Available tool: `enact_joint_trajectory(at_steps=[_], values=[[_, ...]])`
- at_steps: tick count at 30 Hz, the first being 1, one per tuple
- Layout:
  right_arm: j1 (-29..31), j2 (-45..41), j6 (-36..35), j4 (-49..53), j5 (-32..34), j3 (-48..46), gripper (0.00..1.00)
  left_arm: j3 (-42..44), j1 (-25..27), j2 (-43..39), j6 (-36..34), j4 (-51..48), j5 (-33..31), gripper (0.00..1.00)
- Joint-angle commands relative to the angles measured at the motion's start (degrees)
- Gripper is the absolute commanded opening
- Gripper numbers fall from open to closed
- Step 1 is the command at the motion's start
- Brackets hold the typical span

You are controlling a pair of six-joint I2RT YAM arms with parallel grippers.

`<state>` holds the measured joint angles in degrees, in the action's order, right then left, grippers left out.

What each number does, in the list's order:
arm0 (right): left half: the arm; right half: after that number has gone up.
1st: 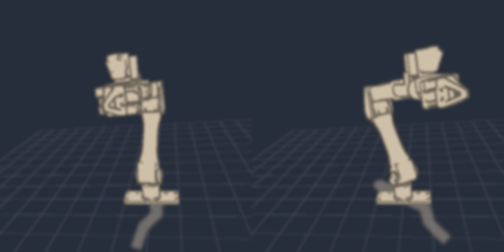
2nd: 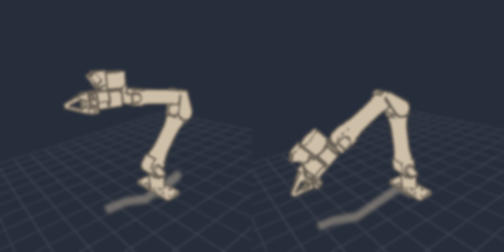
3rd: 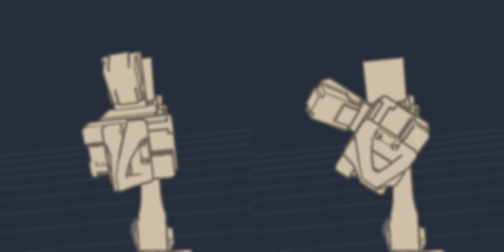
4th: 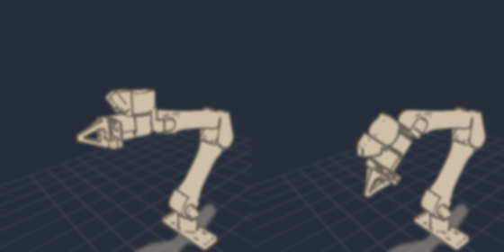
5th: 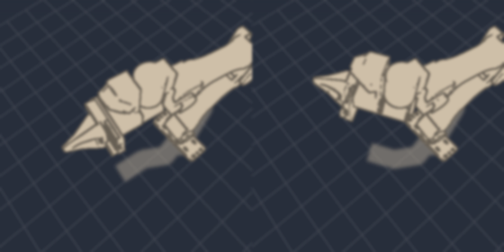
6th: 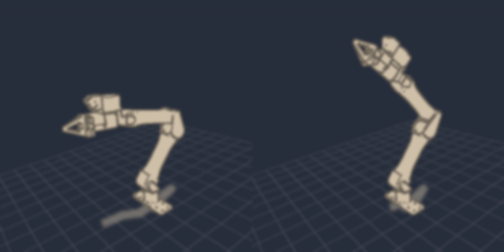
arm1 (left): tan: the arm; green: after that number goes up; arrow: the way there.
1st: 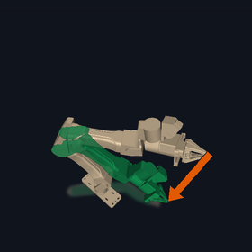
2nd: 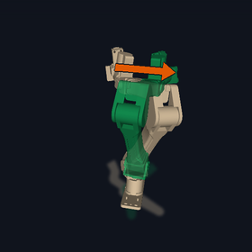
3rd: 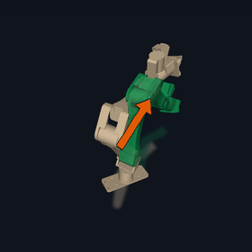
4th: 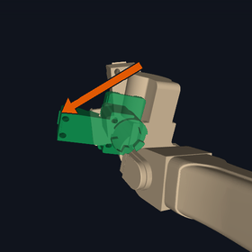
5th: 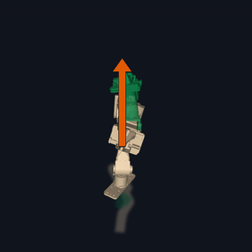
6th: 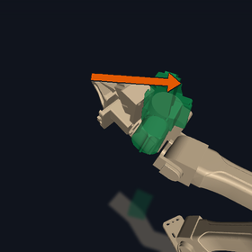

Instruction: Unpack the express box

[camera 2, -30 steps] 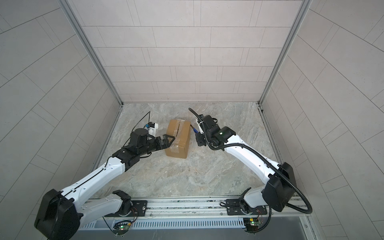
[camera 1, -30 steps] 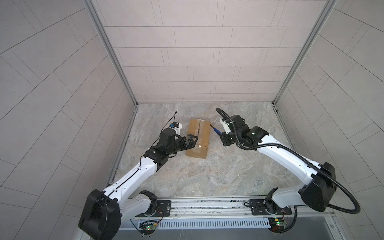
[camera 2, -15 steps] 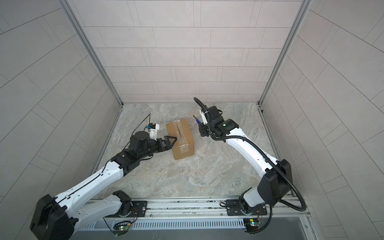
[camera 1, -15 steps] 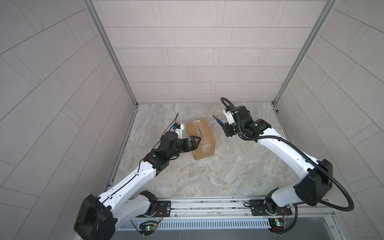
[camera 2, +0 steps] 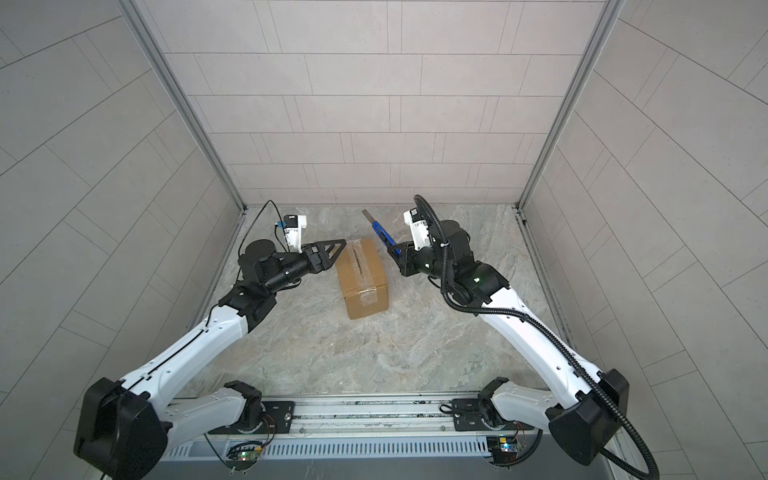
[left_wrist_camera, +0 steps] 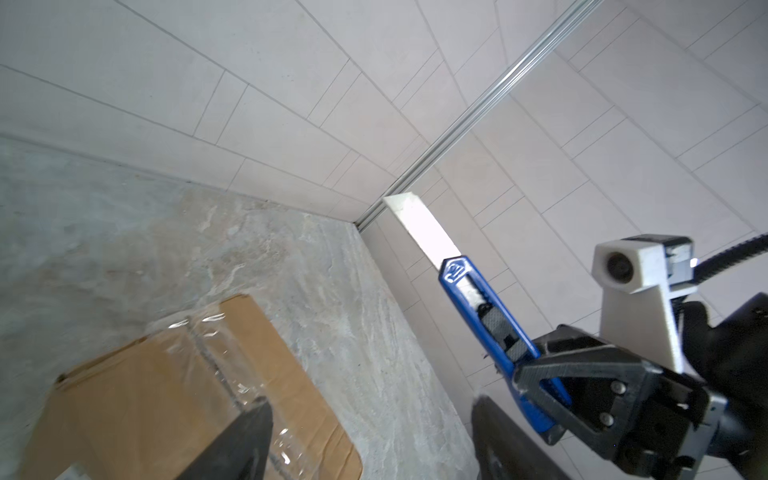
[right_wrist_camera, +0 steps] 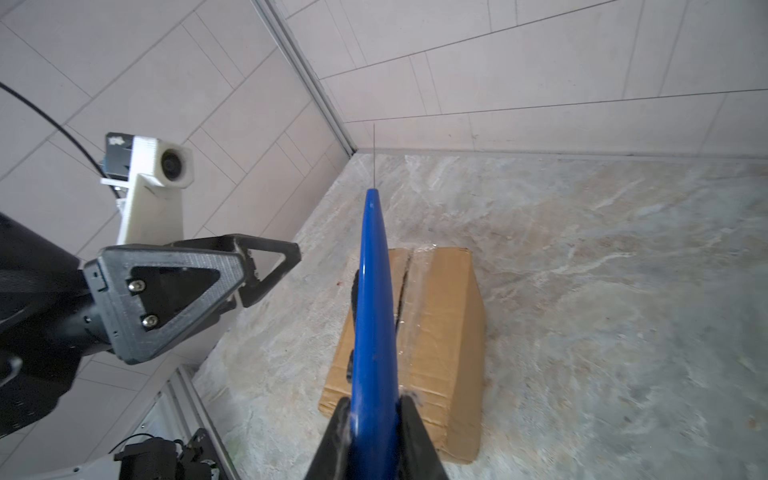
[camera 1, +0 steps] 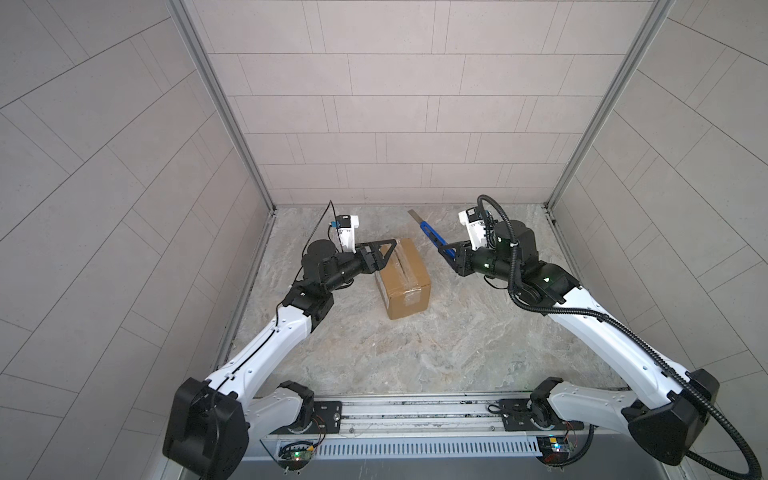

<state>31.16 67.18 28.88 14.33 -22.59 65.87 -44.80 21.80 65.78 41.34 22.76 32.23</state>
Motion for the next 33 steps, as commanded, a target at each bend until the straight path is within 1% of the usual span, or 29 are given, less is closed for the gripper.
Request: enact_joint_trajectory(at_steps=[1, 10, 20, 25, 33], values=[[1.3, -0.4, 4.8, -10.1, -3.2, -1.3, 0.0, -2.6, -0.2, 0.6, 3.5, 12.2, 5.3, 0.75], [3.5, 0.6, 8.4, -17.0, -4.9, -2.7, 0.0, -4.2, -0.2, 4.5, 9.6, 22.0, 7.0, 0.65], [5.0, 1.7, 10.1, -20.9, -6.5, -2.8, 0.0, -6.0, 0.0, 7.1, 11.0, 23.5, 8.4, 0.58], [5.7, 3.0, 11.4, -22.7, -8.2, -3.1, 0.0, -7.0, 0.1, 7.9, 11.8, 24.9, 9.1, 0.48], [5.8, 3.4, 12.6, -24.1, -8.8, -3.4, 0.0, -8.4, 0.0, 9.3, 13.4, 27.7, 10.6, 0.43]])
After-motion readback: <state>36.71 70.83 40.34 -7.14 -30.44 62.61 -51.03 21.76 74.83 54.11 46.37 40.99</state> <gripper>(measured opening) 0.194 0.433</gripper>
